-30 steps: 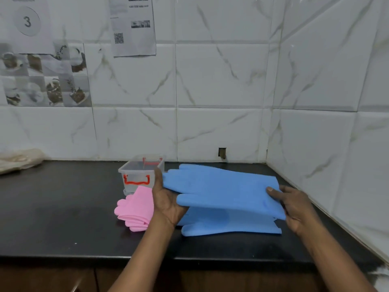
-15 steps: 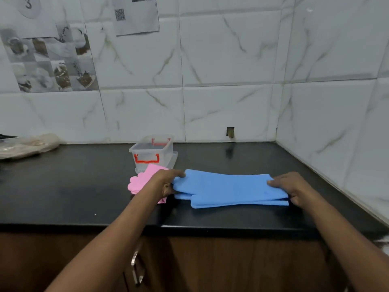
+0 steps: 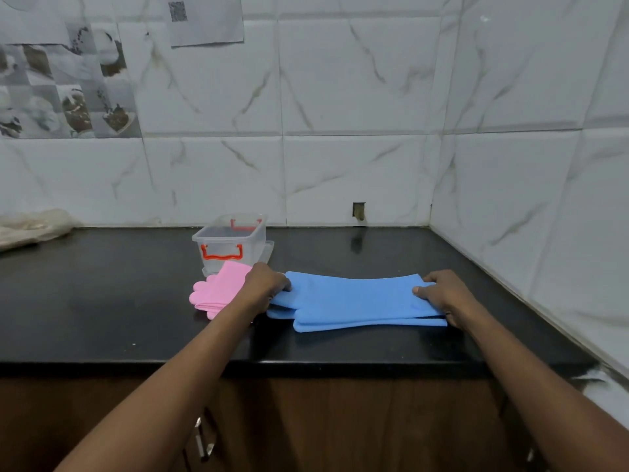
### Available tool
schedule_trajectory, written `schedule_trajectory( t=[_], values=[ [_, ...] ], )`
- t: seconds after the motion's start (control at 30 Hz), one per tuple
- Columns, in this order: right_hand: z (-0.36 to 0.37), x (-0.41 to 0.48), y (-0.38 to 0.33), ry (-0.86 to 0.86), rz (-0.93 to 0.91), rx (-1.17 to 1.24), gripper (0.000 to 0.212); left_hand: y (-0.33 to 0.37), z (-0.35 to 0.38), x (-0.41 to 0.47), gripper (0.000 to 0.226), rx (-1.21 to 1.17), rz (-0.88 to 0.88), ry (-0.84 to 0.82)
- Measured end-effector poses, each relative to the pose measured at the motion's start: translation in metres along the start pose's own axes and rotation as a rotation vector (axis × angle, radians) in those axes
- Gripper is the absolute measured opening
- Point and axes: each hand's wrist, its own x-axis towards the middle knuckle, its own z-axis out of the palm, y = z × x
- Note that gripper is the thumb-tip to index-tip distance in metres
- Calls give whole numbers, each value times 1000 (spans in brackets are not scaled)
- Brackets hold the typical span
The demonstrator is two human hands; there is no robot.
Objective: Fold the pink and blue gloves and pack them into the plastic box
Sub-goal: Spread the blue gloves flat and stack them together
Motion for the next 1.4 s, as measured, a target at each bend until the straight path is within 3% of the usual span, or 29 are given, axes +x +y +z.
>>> schedule_trajectory(
  t=[0.17,0.3,0.37,0.53,0.8,1.0,1.13,1.23,1.3,1.4],
  values=[
    [1,-8,3,58,-21,10,30,0,5,5,19,38,48,76],
    [-5,-11,8,235,-82,9,43,-2,9,7,27,107,75,94],
    [-11,-12,11,232,-55,28,46,-2,10,7,28,126,88,90],
    [-15,-18,10,80,-6,3,28,-1,11,7,25,162,158,121],
    [-10,-26,16,210,-68,4,15,-1,15,7,26,129,181,174],
    [-6,-30,7,219,-92,-266,14,-2,20,5,32,322,196,161],
    [-3,-34,7,257,-128,-319,12,5,20,-13,29,533,300,284],
    [0,-43,6,410,-211,-442,7,9,22,-23,23,744,466,412],
    [-1,-50,6,455,-220,-518,17,13,25,-25,25,717,709,317],
    [-6,-59,6,406,-97,-571,34,5,37,-29,45,788,1005,-90]
  ],
)
